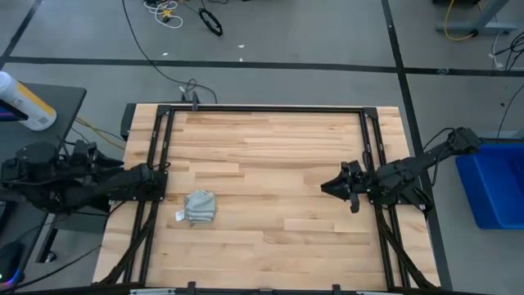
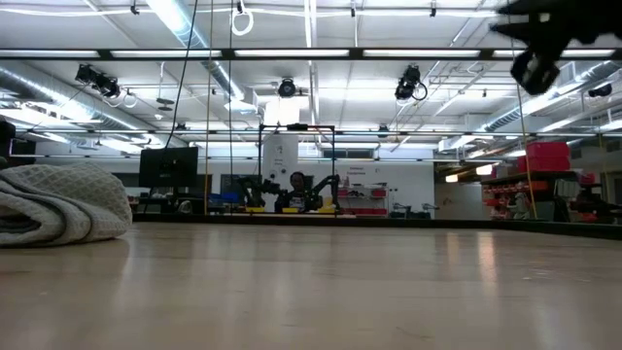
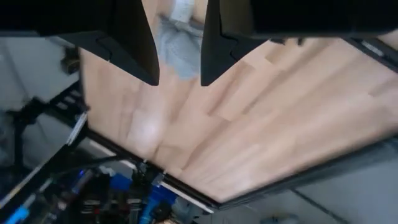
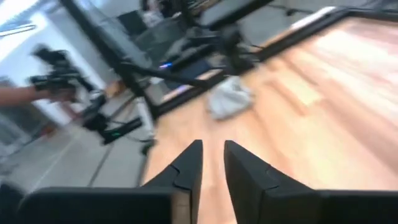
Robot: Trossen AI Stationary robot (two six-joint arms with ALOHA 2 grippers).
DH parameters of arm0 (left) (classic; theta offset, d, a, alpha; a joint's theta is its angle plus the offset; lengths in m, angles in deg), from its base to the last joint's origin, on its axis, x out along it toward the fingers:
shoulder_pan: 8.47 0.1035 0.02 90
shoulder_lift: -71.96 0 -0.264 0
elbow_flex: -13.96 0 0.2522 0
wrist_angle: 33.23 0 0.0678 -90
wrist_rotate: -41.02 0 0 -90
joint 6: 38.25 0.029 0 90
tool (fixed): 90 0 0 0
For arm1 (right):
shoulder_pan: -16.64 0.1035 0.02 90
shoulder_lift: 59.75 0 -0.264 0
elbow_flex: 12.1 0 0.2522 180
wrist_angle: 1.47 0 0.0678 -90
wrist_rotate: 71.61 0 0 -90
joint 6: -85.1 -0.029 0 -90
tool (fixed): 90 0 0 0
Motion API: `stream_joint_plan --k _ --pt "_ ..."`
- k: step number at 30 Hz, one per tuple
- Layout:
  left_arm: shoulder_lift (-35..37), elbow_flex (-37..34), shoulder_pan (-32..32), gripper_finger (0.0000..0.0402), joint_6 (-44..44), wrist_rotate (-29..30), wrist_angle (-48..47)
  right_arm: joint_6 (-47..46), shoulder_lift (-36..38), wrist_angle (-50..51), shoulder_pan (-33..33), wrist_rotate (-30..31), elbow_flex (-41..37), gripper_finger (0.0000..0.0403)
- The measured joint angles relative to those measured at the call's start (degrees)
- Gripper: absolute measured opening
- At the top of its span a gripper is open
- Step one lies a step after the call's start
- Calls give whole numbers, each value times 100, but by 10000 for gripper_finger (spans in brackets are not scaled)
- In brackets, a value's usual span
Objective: Fold microfiber towels
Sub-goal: Return to Home Position
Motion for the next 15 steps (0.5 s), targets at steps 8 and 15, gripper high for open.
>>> stream_joint_plan --k 8,15 --pt "0 29 17 130 845 1471 2 192 856 -107 564 1523 -1318 120" --pt "0 -141 21 128 765 1730 4 919 1077 95 874 1680 -1994 159"
